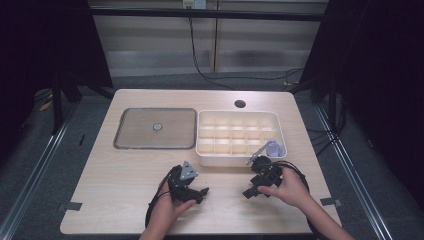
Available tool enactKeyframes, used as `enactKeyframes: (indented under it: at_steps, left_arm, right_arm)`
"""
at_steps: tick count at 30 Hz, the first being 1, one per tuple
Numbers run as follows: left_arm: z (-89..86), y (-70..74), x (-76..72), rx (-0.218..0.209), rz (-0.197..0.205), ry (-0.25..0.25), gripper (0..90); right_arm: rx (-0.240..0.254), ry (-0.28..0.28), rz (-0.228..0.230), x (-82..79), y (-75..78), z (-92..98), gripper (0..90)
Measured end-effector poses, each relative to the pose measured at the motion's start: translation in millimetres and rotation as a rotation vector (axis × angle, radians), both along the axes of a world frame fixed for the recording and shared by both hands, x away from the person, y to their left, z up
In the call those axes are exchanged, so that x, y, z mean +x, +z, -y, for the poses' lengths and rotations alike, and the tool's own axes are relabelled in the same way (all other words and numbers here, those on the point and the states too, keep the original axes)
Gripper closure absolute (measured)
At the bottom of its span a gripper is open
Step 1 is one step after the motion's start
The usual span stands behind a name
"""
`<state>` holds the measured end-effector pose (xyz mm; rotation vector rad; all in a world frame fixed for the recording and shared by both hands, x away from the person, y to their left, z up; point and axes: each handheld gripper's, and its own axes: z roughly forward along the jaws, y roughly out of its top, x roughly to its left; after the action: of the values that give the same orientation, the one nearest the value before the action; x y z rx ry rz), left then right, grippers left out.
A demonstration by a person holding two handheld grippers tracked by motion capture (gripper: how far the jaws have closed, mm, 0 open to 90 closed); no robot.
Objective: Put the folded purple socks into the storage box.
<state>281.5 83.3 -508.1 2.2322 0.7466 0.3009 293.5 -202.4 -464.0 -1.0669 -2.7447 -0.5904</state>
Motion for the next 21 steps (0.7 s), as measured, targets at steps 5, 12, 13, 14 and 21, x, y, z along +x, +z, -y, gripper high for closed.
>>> enactKeyframes:
  at_steps: [5, 12, 13, 14, 21]
  left_arm:
    - [0.0, 0.0, 0.0, 0.0, 0.0, 0.0, 16.4]
    - [0.0, 0.0, 0.0, 0.0, 0.0, 0.0, 16.4]
    - [0.1, -0.1, -0.1, -0.002, -0.001, 0.001, 16.4]
    - [0.0, 0.0, 0.0, 0.0, 0.0, 0.0, 16.4]
    - [0.0, 0.0, 0.0, 0.0, 0.0, 0.0, 16.4]
  right_arm:
    - [0.013, 0.021, 0.041, -4.0, -7.9, -3.4, 33.3]
    - [0.052, 0.048, 0.103, -10.2, -12.8, -5.7, 32.7]
    - [0.055, 0.05, 0.106, -10.7, -13.1, -5.3, 32.3]
    - [0.061, 0.05, 0.109, -11.5, -13.6, -5.0, 31.5]
    - [0.105, 0.108, 0.246, -25.8, -21.5, 1.4, 27.6]
